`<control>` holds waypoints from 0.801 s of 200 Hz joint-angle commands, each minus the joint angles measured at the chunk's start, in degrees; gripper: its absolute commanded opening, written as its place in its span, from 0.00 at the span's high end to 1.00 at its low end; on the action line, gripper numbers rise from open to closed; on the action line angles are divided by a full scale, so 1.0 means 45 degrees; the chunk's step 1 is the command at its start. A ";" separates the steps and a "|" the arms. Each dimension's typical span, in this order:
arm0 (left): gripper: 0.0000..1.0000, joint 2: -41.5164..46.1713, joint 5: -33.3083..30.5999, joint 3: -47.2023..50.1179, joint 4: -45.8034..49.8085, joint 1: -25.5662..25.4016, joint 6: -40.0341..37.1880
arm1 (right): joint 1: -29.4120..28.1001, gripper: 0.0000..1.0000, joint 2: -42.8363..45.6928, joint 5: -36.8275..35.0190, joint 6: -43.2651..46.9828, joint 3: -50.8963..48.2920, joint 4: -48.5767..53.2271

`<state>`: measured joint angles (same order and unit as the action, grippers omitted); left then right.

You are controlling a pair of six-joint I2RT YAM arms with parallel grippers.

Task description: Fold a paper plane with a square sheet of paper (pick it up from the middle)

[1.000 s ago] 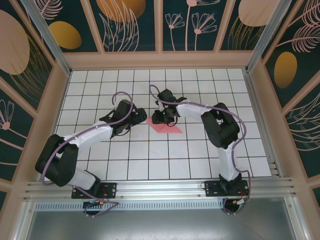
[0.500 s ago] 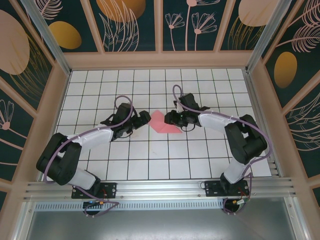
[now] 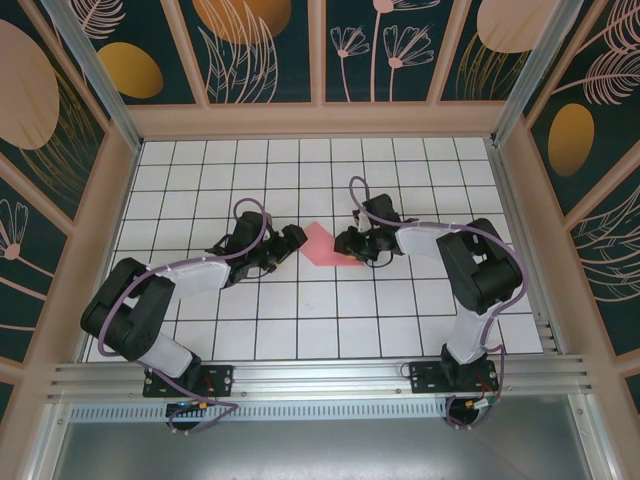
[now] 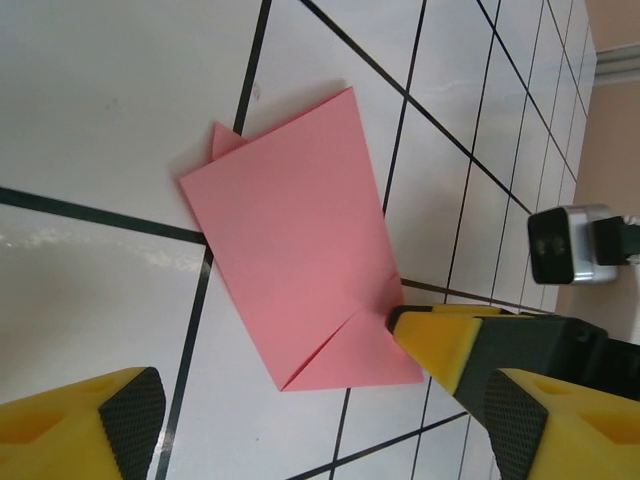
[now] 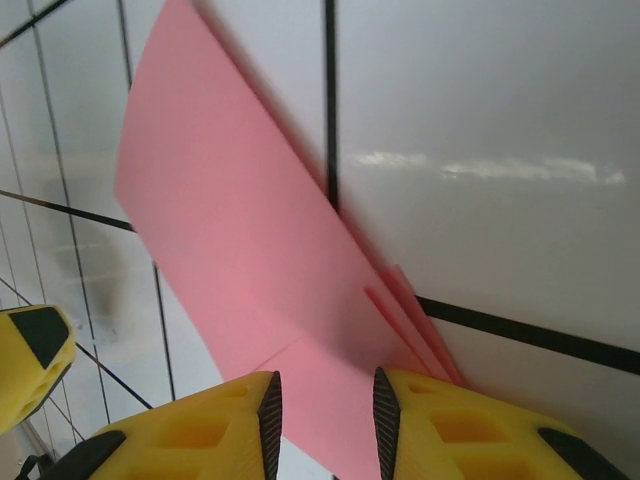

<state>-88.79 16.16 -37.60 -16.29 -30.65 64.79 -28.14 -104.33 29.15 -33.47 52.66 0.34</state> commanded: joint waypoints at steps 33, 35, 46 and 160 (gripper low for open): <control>0.15 -0.0413 0.0441 -0.0016 -0.0758 -0.0482 0.1127 | 0.0750 0.67 -0.0259 0.0983 -0.1157 -0.1129 -0.1577; 0.15 -0.0436 0.0444 -0.0035 -0.0770 -0.0519 0.1143 | 0.0776 0.67 -0.0264 0.1047 -0.1234 -0.1203 -0.1642; 0.16 -0.0569 0.0395 -0.0135 -0.0735 -0.0697 0.1324 | 0.0969 0.67 -0.0285 0.1384 -0.1577 -0.1506 -0.2107; 0.23 -0.2428 0.0222 -0.1735 -0.0267 -0.1725 0.2241 | 0.1953 0.66 -0.0437 0.3294 -0.3162 -0.3026 -0.4463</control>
<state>-97.54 17.56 -43.29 -17.98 -38.04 72.77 -20.21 -104.42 43.31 -46.37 41.23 -20.82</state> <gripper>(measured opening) 0.774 0.335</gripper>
